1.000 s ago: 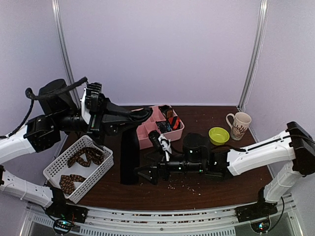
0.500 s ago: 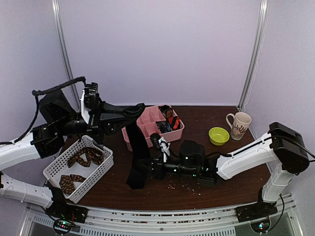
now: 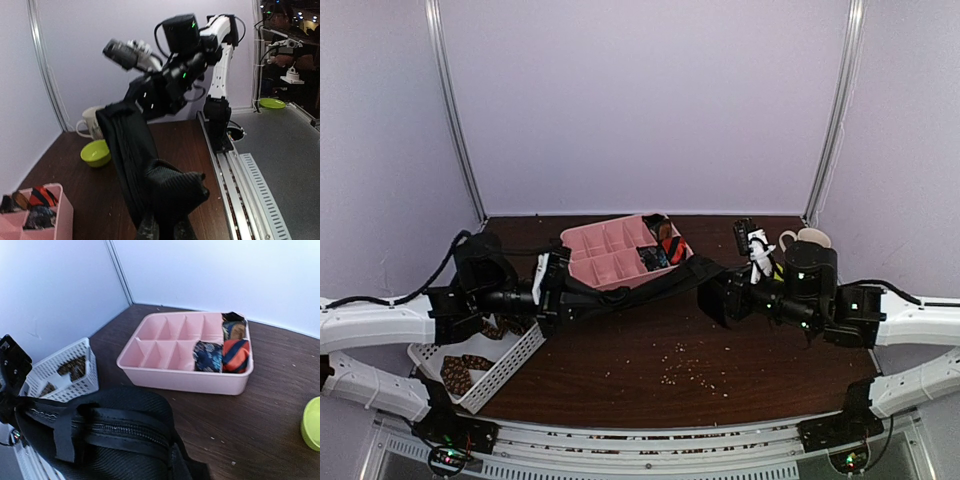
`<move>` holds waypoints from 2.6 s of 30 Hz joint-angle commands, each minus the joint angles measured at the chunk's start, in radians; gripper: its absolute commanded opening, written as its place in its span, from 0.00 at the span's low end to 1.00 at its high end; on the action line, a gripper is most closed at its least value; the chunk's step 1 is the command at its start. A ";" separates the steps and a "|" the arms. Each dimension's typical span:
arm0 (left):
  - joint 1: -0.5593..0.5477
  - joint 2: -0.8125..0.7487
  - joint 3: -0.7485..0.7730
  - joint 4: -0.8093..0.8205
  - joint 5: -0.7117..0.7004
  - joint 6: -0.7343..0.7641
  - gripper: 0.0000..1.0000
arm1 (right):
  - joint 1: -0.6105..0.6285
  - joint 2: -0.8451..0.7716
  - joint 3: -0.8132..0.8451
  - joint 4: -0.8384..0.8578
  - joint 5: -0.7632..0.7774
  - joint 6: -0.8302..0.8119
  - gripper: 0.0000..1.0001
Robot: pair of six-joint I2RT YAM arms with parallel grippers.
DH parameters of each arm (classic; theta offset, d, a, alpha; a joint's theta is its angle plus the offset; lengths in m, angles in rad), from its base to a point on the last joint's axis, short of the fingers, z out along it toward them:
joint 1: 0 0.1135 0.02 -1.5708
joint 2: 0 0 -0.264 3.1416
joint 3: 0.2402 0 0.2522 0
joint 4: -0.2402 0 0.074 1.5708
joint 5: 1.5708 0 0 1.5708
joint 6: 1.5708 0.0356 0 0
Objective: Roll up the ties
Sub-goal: Flatten out the tie at the center of the board.
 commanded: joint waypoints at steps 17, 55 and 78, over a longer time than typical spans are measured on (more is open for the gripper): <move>0.130 0.152 -0.184 0.078 -0.164 -0.133 0.63 | 0.130 0.416 0.163 -0.647 0.062 -0.089 0.00; -0.044 0.586 0.147 -0.441 -0.664 -0.028 0.00 | 0.100 0.403 0.336 -1.003 0.576 -0.085 0.11; -0.008 0.591 0.134 -0.493 -0.681 -0.008 0.00 | -0.190 0.153 0.050 -0.532 -0.163 0.221 0.79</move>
